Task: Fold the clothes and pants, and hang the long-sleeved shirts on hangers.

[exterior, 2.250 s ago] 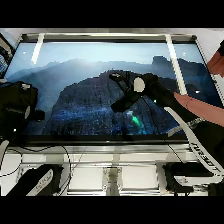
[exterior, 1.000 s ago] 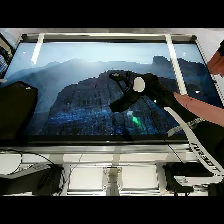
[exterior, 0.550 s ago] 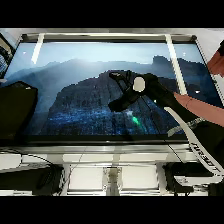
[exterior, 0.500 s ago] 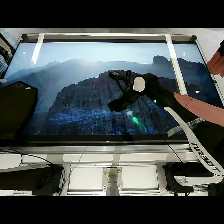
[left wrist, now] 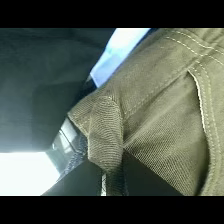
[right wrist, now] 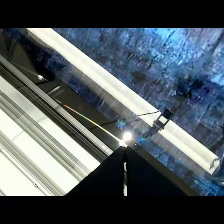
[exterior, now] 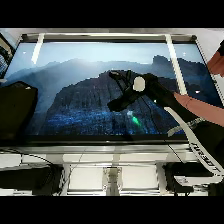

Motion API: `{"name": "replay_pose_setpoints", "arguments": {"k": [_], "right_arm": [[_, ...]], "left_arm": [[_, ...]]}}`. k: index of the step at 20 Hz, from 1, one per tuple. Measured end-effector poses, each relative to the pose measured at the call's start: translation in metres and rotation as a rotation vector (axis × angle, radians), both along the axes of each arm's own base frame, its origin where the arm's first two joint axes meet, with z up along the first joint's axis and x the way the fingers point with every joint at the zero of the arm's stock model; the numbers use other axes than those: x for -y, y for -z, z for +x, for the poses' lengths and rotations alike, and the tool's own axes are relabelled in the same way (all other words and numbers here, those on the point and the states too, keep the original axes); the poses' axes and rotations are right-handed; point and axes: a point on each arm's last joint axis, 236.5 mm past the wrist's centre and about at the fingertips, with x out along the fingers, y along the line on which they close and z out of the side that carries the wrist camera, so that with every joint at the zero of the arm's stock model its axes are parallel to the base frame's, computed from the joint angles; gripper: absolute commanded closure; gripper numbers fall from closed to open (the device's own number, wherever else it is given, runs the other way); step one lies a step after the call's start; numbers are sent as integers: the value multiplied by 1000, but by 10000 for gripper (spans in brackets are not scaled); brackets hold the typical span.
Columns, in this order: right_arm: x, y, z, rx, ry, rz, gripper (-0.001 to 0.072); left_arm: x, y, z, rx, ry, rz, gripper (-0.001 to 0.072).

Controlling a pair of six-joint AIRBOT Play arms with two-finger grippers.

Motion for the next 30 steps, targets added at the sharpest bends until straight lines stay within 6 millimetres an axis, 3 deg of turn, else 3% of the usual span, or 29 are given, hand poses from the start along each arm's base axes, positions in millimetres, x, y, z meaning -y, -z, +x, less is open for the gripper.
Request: {"name": "replay_pose_setpoints", "arguments": {"k": [4, 6, 8, 11, 14, 16, 18, 20, 21, 23, 24, 25, 27, 29, 30], "right_arm": [[0, 0, 0, 1, -1, 0, 679], [3, 0, 2, 20, -15, -12, 679], [5, -4, 8, 69, -46, -17, 679], [15, -22, 21, 169, -82, -10, 679], [40, -47, 38, 268, -84, -11, 679], [65, -61, 48, 307, -63, -21, 679], [94, -67, 55, 310, -33, -42, 679], [121, -66, 58, 288, -3, -67, 679], [132, -64, 58, 277, 9, -75, 678], [148, -57, 56, 244, 21, -84, 678], [152, -51, 52, 227, 16, -83, 678], [154, -43, 47, 203, 4, -81, 619], [152, -25, 33, 147, -26, -56, 383], [145, -7, 15, 86, -66, -19, 356], [140, 1, 3, 54, -98, 8, 303]], "left_arm": [[7, -38, 29, 87, 28, 21, 630], [19, -73, 58, 164, 84, 56, 631], [46, -117, 97, 270, 178, 84, 631], [121, -182, 161, 421, 404, 94, 631], [236, -226, 208, 496, 723, 49, 631], [322, -238, 219, 510, 945, -15, 631], [407, -241, 213, 495, 1162, -87, 631], [479, -229, 190, 416, 1377, -151, 631], [510, -219, 173, 352, 1487, -173, 631], [550, -196, 138, 196, 1674, -179, 631], [559, -184, 122, 107, 1747, -159, 630], [563, -173, 109, 15, 1805, -119, 630], [558, -157, 94, -141, 1860, -20, 630], [549, -150, 90, -239, 1872, 67, 630], [545, -148, 90, -271, 1870, 98, 630]]}}
